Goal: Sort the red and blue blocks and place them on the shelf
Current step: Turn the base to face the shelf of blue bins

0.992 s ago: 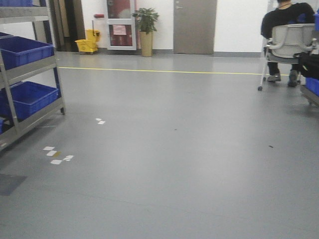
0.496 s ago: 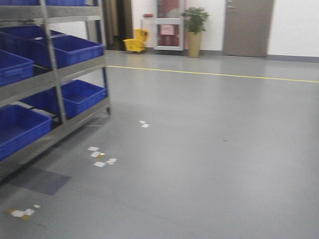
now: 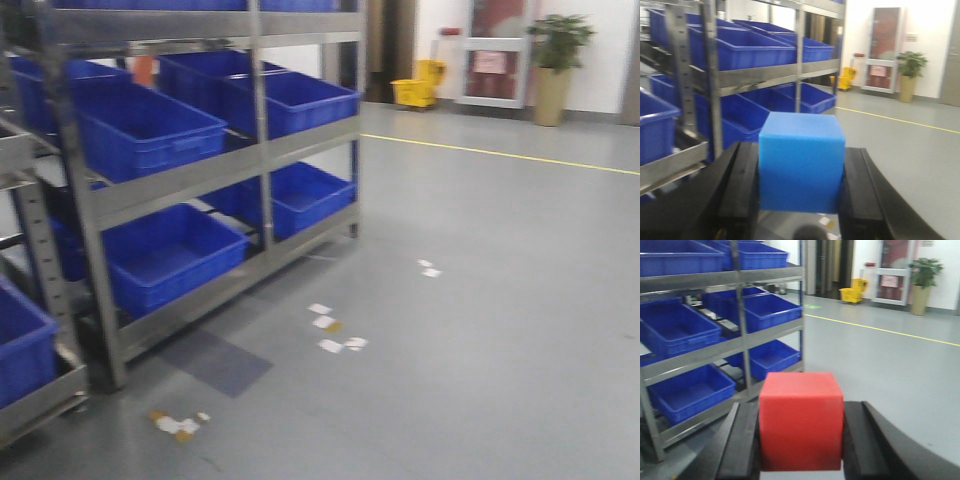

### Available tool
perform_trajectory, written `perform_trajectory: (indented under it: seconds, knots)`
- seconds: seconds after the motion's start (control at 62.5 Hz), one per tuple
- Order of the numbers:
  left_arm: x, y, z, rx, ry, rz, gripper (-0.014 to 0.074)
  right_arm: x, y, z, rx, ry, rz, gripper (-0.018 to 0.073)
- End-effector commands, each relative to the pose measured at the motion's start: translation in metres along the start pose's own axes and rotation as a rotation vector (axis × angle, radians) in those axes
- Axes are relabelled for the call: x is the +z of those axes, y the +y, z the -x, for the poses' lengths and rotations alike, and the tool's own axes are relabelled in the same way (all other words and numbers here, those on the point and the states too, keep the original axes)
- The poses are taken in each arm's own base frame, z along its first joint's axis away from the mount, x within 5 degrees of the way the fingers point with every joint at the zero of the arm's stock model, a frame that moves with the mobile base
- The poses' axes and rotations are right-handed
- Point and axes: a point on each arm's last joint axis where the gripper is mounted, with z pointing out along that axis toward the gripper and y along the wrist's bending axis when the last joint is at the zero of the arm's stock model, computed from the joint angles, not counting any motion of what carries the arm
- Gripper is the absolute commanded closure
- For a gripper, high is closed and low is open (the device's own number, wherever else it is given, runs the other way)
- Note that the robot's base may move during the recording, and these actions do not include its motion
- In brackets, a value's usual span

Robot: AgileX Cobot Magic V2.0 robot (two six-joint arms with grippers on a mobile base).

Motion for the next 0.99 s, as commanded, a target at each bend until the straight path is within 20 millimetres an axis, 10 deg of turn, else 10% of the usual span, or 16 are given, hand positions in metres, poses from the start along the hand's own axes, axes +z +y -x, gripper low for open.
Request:
perform_trajectory:
  seconds: [0.0,0.976]
  knots:
    - [-0.0007,0.0002,0.0169,-0.01,-0.109,0.006,0.0411,-0.0015,0.0022,0.0174,-0.022,-0.116,0.017,0.0503]
    - [-0.0007,0.0002,0.0169,-0.01,-0.109,0.006,0.0411,-0.0015,0.0022,0.0174,-0.022,-0.116,0.017,0.0503]
